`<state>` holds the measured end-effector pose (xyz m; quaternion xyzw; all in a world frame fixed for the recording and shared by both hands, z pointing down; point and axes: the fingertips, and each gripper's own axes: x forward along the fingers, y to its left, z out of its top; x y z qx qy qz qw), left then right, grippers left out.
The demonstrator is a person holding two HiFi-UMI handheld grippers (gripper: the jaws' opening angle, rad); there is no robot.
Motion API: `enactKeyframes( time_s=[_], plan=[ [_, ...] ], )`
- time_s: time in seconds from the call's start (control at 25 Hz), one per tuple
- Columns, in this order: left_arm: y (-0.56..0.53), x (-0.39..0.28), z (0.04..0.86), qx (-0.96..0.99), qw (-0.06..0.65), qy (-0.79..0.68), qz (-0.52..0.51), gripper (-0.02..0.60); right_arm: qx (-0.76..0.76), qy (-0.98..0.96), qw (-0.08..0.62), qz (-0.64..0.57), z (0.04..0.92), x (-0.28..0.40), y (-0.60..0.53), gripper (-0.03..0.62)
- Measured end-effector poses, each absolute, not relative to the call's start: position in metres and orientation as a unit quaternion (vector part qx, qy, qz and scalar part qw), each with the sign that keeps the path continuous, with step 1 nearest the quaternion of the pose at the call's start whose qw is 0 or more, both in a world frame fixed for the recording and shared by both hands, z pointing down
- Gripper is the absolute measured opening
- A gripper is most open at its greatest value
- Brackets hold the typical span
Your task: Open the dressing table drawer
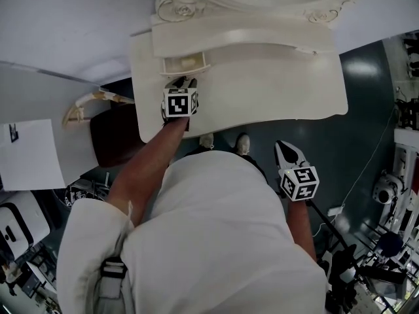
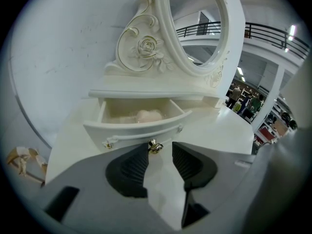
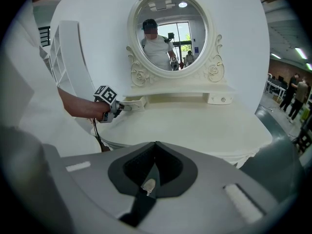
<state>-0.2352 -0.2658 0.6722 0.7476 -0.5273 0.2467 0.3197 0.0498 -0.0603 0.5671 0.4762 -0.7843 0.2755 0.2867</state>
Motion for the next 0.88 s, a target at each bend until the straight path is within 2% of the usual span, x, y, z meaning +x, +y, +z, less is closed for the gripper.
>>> enactKeyframes(
  time_s=[0.24,0.4,0.68,0.88],
  plan=[
    [-0.254,-0.237,0.667,0.748,0.323,-0.527,0.241,0.170,0.478,-0.784,0.284,0.276,0.568,0.053,-0.057,0.000],
    [-0.239,-0.237,0.660,0.751,0.330,-0.521,0.237,0.158,0.477,-0.786,0.281,0.275,0.569,0.055,-0.059,0.000],
    [-0.200,-0.227,0.641,0.759,0.327,-0.506,0.247,0.012,0.450,-0.806,0.279,0.264,0.567,0.055,-0.075,0.000],
    [-0.175,-0.210,0.617,0.774,0.305,-0.495,0.250,0.002,0.423,-0.825,0.279,0.250,0.562,0.061,-0.090,0.000]
  ],
)
